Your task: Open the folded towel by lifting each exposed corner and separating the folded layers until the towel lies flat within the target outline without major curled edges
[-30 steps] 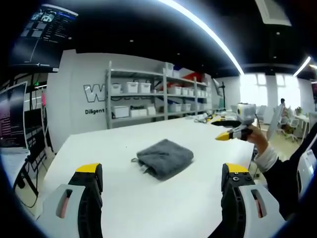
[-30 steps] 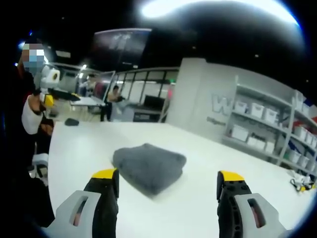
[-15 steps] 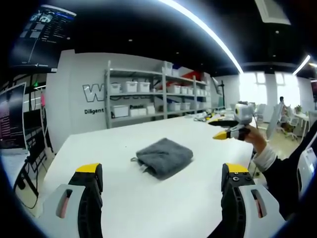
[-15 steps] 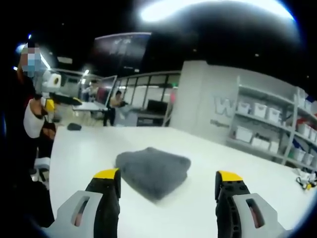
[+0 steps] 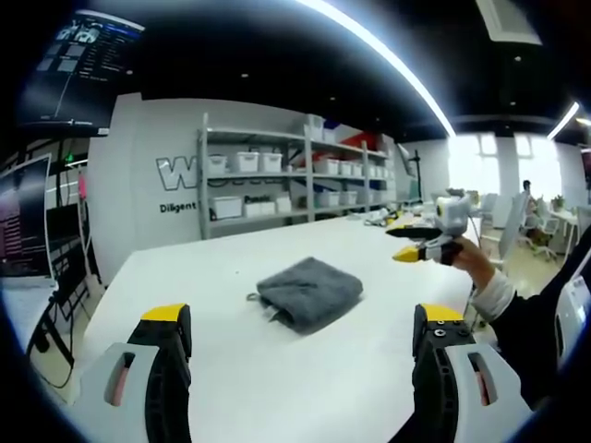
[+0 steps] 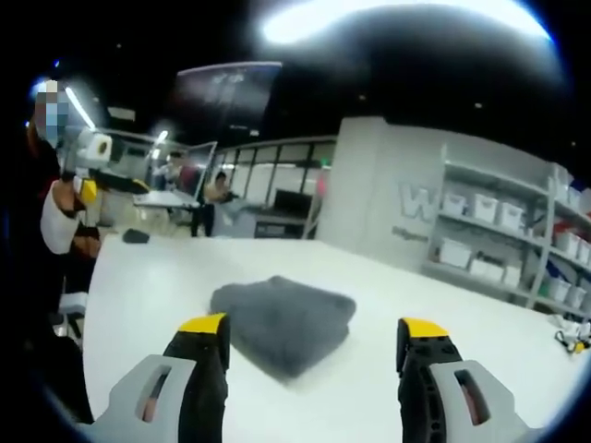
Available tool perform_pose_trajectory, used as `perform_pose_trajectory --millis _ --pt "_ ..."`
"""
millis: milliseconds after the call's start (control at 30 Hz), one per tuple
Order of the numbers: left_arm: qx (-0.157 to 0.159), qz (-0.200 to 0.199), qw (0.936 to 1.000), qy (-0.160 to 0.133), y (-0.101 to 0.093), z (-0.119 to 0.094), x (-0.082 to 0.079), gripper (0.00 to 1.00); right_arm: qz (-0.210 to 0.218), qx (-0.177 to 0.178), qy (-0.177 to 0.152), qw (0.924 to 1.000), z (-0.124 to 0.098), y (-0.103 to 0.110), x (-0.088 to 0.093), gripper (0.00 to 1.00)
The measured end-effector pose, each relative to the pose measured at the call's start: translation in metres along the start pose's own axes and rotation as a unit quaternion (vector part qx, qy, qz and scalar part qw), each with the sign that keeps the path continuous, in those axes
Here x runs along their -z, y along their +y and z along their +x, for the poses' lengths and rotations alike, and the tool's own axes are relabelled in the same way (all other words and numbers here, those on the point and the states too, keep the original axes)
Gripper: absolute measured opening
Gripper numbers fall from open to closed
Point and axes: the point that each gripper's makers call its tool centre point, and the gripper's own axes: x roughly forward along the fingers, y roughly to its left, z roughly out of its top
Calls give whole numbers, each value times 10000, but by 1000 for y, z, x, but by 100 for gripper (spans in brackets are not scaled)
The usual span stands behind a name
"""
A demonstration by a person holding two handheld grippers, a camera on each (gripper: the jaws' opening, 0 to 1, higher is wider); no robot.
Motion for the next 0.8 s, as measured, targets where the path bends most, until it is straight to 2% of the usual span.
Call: perform_pose_trajectory --millis 267,800 --pt "15 26 10000 32 0 1 1 98 8 -22 -90 10000 8 1 4 71" --pt "12 33 10000 64 1 1 3 98 -248 47 -296 9992 17 0 4 69"
